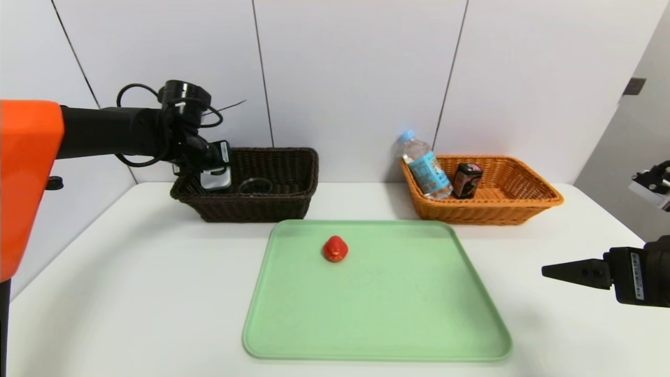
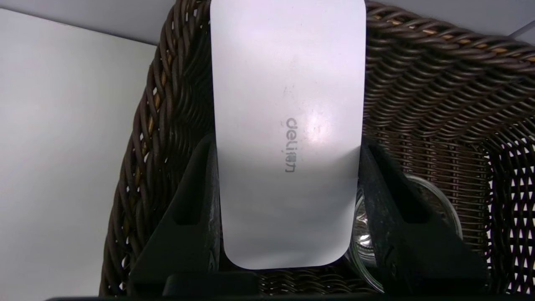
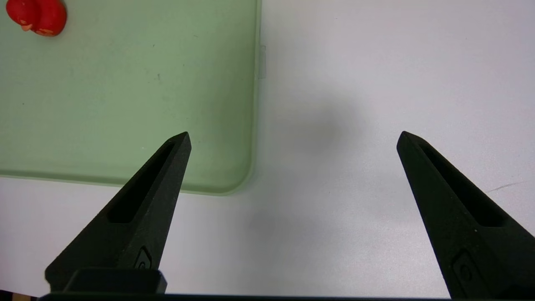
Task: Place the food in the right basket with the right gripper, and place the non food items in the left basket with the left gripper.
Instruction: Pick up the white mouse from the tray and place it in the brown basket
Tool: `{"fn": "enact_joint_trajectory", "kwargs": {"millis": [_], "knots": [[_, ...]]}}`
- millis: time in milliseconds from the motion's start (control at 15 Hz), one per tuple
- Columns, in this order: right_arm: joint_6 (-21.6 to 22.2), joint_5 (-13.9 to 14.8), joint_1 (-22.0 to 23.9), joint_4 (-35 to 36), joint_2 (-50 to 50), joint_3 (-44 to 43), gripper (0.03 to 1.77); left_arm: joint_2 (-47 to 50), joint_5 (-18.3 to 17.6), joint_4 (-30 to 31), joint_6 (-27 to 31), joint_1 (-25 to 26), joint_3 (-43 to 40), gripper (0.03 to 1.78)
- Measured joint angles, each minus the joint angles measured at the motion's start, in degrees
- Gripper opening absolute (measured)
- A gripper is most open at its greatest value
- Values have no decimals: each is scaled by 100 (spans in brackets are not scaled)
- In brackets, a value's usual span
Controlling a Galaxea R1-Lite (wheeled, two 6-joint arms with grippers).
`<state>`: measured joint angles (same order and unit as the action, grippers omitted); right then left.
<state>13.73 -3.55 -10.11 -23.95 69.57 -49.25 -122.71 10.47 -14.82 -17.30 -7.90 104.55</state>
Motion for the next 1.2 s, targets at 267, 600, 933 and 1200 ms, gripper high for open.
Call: {"fn": "enact_joint_trajectory", "kwargs": {"millis": [267,600,933,1200], "knots": [[-1,5,0,0,-9,35,170,-5,-2,28,-30,-34,-127,97],[-9,-2,2,4,-45,151,170,166,-6,41,-12,-69,-77,97],[-11,-9,0,0,-65,165,170,245,7,28,-33,-78,-146,108],[-6,-2,0,1,-74,173,170,206,0,41,-41,-96,-155,134]]}}
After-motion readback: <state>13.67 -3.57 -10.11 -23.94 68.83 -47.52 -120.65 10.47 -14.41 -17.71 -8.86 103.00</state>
